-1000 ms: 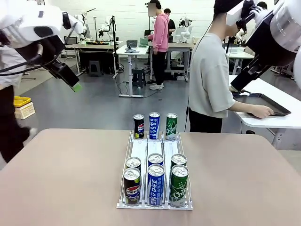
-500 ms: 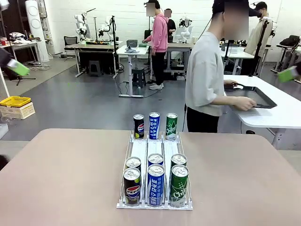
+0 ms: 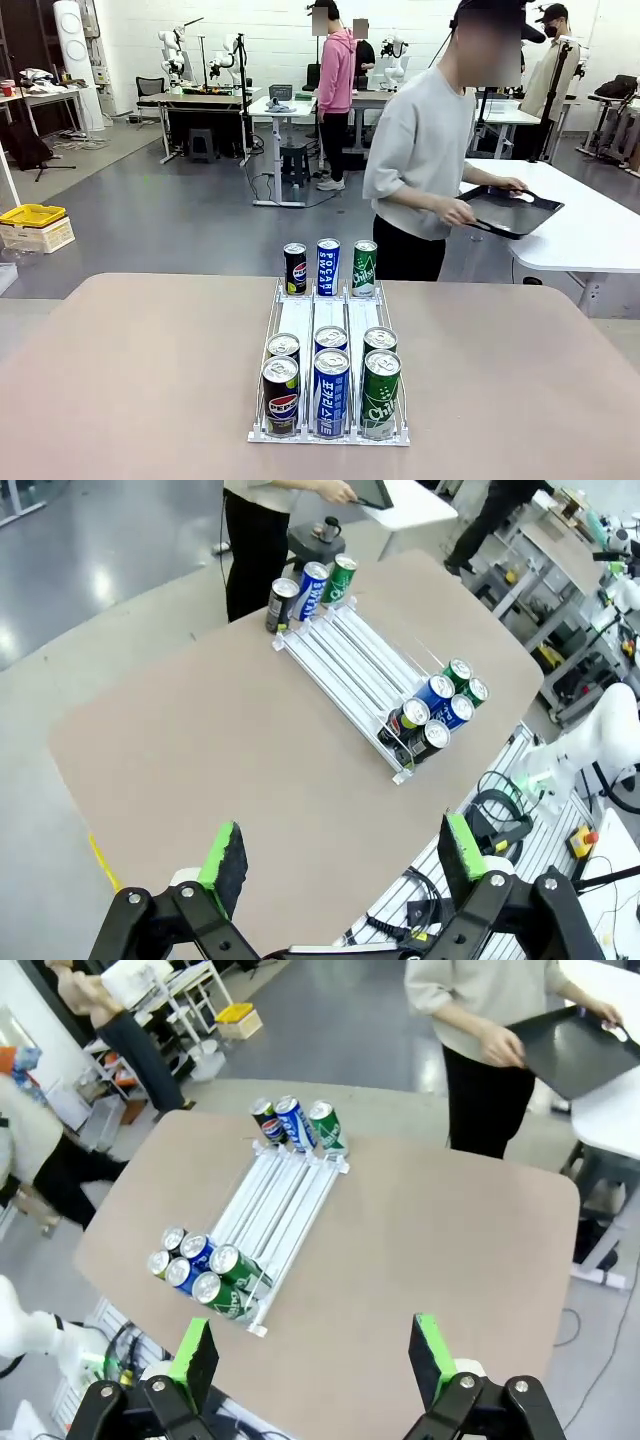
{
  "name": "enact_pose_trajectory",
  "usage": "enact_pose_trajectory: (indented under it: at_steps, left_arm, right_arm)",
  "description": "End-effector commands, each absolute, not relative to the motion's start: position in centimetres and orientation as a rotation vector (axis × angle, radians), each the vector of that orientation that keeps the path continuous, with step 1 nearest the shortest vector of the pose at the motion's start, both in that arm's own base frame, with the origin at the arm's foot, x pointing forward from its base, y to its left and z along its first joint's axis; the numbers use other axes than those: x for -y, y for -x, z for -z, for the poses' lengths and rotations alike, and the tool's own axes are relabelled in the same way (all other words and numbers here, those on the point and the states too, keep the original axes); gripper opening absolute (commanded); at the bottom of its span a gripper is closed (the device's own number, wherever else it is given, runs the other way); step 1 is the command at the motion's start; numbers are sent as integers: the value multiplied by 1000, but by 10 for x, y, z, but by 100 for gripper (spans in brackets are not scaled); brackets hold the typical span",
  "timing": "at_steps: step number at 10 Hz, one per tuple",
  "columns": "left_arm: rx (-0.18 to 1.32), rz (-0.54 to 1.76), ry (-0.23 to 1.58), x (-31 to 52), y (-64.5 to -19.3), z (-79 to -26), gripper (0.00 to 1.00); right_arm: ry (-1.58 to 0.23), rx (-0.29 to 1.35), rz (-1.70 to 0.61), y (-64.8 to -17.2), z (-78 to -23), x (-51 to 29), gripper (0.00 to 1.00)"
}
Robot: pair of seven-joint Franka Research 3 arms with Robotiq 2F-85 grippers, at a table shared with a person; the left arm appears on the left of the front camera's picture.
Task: Retrieve and hand over the desired beverage to the person.
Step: Pick up a can of the same type that the person held from the Automatic Can Dispenser.
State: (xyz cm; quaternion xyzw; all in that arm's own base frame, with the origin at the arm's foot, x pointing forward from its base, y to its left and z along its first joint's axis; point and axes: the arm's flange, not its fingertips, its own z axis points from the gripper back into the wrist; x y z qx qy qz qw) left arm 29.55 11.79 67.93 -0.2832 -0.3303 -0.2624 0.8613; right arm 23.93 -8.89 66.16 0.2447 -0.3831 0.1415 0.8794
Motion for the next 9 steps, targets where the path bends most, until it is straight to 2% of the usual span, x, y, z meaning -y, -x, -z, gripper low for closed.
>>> enact_pose_trajectory:
  at_steps: [1,2,9]
  left_arm:
    - [712,543,632,-124,-290,-676,100]
    - [680,556,627,-125,-294,-672,100]
    - [704,530,604,-125,-290,-680,100]
  right_arm:
    - [-534,800,-294,-238,-658,98,100]
    - [-517,792,-296,-243,-655,94,100]
    - [-515,803,-276,-237,-661,96,100]
